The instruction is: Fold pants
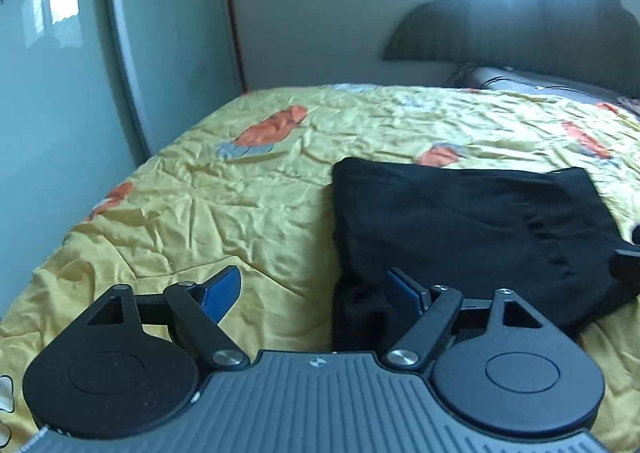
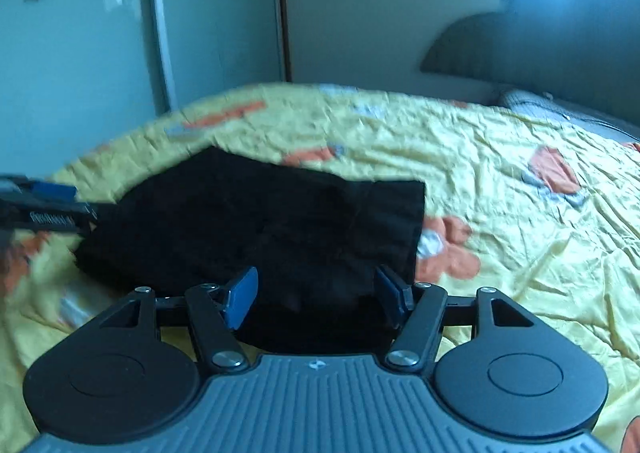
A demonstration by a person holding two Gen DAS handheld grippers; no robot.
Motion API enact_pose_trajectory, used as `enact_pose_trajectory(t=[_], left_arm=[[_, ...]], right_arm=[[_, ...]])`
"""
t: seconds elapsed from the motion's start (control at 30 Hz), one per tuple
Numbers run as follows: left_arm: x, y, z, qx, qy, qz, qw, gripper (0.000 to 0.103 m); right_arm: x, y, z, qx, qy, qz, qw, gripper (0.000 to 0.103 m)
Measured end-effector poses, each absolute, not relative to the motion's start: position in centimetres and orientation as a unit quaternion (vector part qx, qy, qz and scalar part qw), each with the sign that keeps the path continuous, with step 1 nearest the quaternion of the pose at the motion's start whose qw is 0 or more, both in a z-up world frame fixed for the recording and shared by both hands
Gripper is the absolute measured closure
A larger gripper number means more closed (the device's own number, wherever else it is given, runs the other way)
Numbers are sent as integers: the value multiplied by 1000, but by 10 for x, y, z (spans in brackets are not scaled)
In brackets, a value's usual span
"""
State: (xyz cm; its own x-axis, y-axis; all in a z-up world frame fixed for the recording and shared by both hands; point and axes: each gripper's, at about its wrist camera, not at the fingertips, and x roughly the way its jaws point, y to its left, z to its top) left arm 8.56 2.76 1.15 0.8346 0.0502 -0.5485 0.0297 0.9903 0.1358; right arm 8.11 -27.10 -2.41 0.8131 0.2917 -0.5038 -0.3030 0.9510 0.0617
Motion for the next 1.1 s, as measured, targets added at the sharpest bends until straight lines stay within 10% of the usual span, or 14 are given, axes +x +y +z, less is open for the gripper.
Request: enact_pose_trajectory(t=[1.1], left_arm=[[44,7,-5,34,378,-67,923,15]], right_arm=[[34,-246,-39,35,297,131,945,18]])
